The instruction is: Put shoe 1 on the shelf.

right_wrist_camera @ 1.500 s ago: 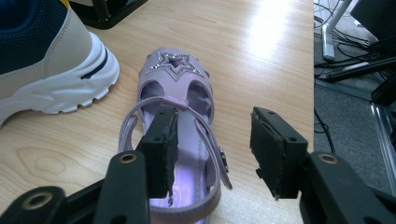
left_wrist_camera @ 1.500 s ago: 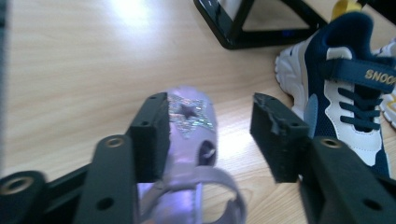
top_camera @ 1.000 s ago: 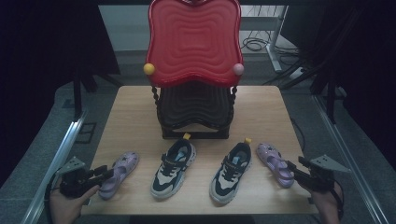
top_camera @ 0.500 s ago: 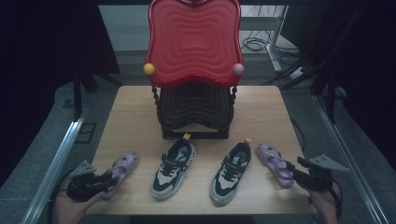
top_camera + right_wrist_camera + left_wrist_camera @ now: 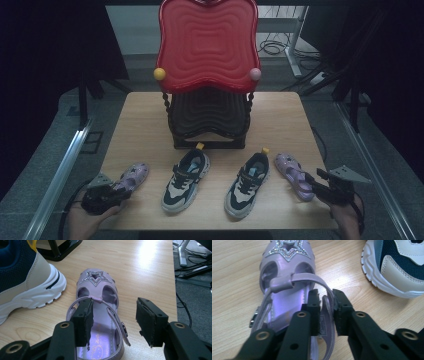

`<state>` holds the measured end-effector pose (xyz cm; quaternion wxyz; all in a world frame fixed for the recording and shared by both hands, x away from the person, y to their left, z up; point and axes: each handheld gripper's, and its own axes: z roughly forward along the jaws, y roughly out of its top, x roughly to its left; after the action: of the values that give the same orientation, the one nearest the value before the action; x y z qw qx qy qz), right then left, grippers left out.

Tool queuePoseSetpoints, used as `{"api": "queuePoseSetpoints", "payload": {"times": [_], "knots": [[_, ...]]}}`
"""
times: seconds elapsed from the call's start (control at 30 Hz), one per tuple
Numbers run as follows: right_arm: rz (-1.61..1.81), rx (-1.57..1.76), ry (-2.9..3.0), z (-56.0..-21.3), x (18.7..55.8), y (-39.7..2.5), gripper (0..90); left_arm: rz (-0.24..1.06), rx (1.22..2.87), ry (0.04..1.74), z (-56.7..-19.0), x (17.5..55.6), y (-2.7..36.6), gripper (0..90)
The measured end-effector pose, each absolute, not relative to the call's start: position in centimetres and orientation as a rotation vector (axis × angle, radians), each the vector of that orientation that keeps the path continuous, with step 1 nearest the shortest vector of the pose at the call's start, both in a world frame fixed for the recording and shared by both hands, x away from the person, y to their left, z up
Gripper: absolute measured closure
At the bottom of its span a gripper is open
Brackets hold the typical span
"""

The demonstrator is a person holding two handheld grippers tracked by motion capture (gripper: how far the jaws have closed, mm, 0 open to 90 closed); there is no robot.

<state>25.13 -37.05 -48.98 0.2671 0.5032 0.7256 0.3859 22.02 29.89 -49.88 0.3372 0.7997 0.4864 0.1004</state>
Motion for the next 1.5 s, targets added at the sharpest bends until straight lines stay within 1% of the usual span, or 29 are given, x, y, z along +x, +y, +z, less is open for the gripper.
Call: {"api": "queuePoseSetpoints", "payload": {"times": [0.07,0.3,0.7,1.17,1.5], "knots": [[1.043,1.359,1.961,-48.8,25.0,-37.1,48.3,0.255,2.082,1.267,-49.9,22.0,29.9,81.3],[1.09,1.352,2.006,-48.6,24.8,-37.3,47.2,0.257,2.083,1.271,-49.9,22.0,29.8,82.4],[1.115,1.346,2.081,-48.4,24.7,-36.8,50.5,0.25,2.072,1.268,-50.0,22.1,29.8,81.9],[1.124,1.274,2.162,-47.3,24.2,-34.9,52.2,0.251,2.072,1.269,-50.0,22.1,29.8,81.5],[1.089,1.281,2.248,-48.7,25.0,-33.9,55.7,0.248,2.073,1.269,-50.1,22.2,29.8,81.2]]}}
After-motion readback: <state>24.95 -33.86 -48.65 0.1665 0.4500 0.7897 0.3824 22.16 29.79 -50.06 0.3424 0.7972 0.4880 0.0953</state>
